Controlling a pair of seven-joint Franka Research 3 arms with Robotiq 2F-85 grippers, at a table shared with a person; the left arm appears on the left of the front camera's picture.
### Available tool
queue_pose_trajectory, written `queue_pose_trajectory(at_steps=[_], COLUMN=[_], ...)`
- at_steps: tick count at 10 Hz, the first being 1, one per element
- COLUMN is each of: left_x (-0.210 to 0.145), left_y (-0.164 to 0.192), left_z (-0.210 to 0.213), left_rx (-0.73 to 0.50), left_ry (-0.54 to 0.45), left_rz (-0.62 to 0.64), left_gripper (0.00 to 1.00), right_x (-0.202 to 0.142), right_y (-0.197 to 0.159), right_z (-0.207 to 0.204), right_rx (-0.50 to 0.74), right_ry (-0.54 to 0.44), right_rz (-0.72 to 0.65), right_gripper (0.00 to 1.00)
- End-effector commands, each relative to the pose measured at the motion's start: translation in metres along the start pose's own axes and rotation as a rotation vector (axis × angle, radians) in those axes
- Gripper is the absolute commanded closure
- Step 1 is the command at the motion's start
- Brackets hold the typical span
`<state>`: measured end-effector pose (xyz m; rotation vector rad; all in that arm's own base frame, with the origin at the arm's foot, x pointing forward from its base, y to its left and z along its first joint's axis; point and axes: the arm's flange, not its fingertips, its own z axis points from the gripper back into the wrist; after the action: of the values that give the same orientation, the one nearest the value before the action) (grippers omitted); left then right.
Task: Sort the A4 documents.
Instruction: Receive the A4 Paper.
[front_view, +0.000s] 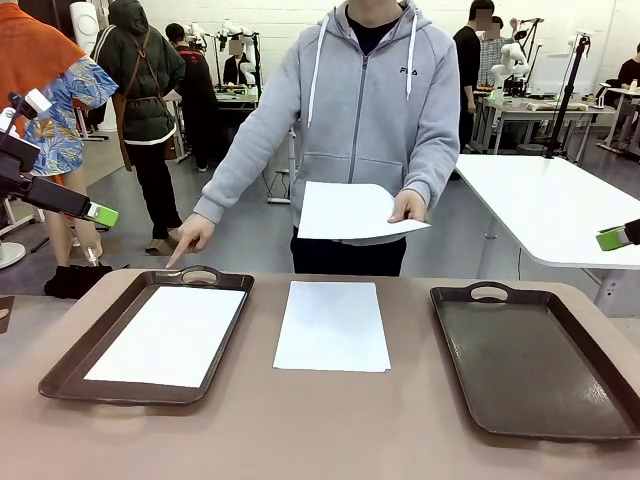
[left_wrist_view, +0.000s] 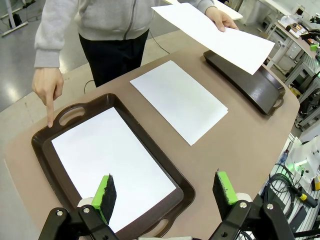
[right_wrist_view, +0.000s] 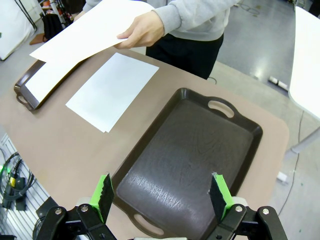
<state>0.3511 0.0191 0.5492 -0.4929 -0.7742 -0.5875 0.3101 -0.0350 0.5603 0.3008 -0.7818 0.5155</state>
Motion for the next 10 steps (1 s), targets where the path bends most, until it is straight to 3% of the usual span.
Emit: queue_pose_trajectory(at_steps=[1, 10], left_x=[-0.0007, -0.0007], left_y=[0.001, 0.001], left_z=[-0.0009, -0.0009], left_rx=[-0.009, -0.009], left_ry=[-0.001, -0.001], left_rz=[-0.002, -0.002], left_gripper=[0.0, 0.0], right_x=[-0.0004, -0.0004], right_y=[-0.0001, -0.0001], right_z=[-0.0019, -0.0019], right_rx=[0.014, 0.014], right_ry=[-0.002, -0.002], right_rz=[0.0, 0.0], right_gripper=[0.0, 0.0])
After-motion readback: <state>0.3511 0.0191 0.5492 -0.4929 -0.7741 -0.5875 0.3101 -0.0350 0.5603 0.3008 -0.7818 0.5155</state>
